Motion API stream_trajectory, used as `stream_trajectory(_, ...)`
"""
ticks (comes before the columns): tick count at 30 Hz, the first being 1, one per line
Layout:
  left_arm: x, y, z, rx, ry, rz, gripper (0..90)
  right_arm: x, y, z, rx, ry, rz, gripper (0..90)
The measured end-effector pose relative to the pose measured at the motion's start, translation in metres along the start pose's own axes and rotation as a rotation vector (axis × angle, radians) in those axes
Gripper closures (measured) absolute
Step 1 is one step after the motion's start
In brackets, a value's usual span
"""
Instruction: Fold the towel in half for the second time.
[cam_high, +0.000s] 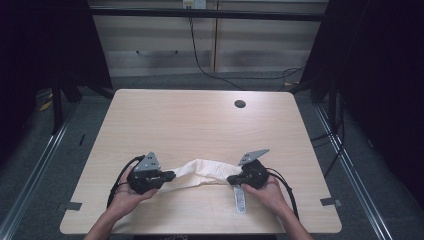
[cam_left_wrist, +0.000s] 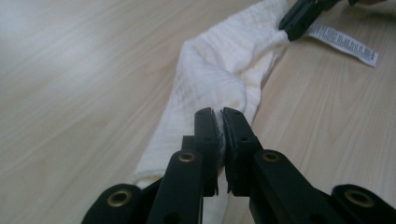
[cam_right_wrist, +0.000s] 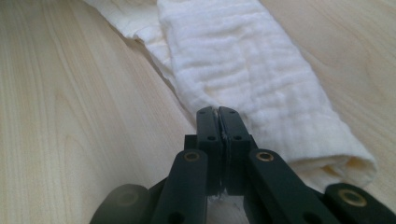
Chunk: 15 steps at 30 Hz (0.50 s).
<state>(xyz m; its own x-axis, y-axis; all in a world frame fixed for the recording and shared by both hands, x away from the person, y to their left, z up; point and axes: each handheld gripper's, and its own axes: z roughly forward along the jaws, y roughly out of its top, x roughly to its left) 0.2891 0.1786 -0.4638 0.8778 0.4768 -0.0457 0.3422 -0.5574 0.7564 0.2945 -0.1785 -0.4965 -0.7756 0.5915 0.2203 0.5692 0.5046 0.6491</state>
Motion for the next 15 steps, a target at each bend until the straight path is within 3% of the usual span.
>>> stream_trajectory(2, 0.001, -0.006, 0.002, 0.008, -0.009, -0.019, 85.0, 0.001, 0.0, 0.0, -0.001, -0.014, -0.017, 88.5)
stream_trajectory(6, -0.001, -0.016, 0.008, 0.061, -0.027, -0.014, 85.0, 0.005, 0.0, 0.0, 0.002, -0.046, -0.047, 88.5)
stream_trajectory(12, -0.001, -0.024, 0.015, 0.1, -0.021, -0.01, 85.0, 0.004, -0.001, -0.003, 0.0, -0.063, -0.041, 88.5)
stream_trajectory(15, -0.001, -0.027, 0.015, 0.084, -0.02, -0.029, 85.0, 0.004, -0.003, -0.007, 0.007, -0.086, -0.039, 88.6)
